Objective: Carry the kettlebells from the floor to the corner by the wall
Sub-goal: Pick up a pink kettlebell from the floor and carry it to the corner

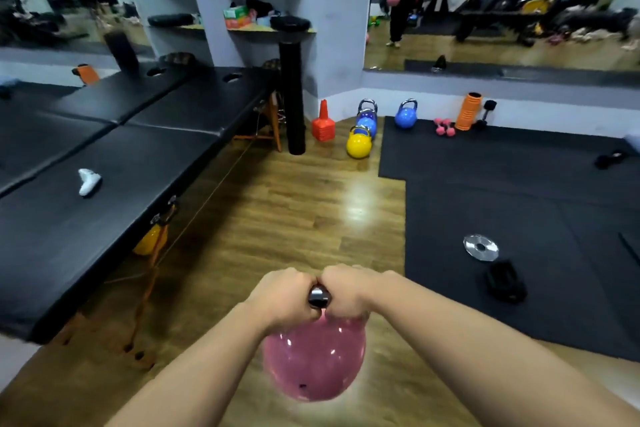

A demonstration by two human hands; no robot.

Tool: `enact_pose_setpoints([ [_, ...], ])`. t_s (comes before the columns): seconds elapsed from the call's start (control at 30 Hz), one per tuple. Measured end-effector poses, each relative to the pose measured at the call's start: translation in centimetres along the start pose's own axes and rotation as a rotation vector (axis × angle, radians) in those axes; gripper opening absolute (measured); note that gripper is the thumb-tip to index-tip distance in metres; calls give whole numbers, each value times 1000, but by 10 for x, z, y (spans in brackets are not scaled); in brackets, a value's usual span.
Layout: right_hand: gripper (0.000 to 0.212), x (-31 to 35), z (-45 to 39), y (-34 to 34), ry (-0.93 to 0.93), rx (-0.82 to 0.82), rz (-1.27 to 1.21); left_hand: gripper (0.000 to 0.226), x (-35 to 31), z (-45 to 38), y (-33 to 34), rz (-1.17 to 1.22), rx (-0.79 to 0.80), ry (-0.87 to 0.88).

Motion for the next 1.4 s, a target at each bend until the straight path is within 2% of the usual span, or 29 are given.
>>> enact_pose_setpoints([
  [0.1,8,-49,-48,-44,40,-32,-12,21,11,-83,-16,-71,18,76],
  [0.23,17,-111,-113,-105,48,-74,37,28,31,-188,-31,-56,4,92],
  [0.37,18,-176,-170,-162,85,-56,82,29,42,-290,-46,2,-2,103],
  [0.53,15,-257,-239,-227,113,-13,73,19,55,-419,-61,57,24,149],
  [0.73,10,-356,-329,-299,186,12,8,33,77,-578,-72,62,75,232],
  [0.87,26,-422,-388,-344,200,34,-25,30,87,-682,-79,28,123,292],
  [1.1,29,-541,-498,-432,194,54,-68,27,115,-866,-98,39,155,249],
  [1.27,13,-622,-576,-495,190,73,-45,18,129,-991,-113,86,189,264],
  [1.4,12,-691,-637,-536,261,110,-84,20,144,-1092,-116,62,203,296],
])
Point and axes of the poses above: each hand's wrist, its own z-axis away from the middle knuckle, its own y-axis out of the palm, x = y × z, the point moved 8 cm from there along -z, towards the middle knuckle, and after that the axes turned 3 degrees about y, right-handed, at the moved point
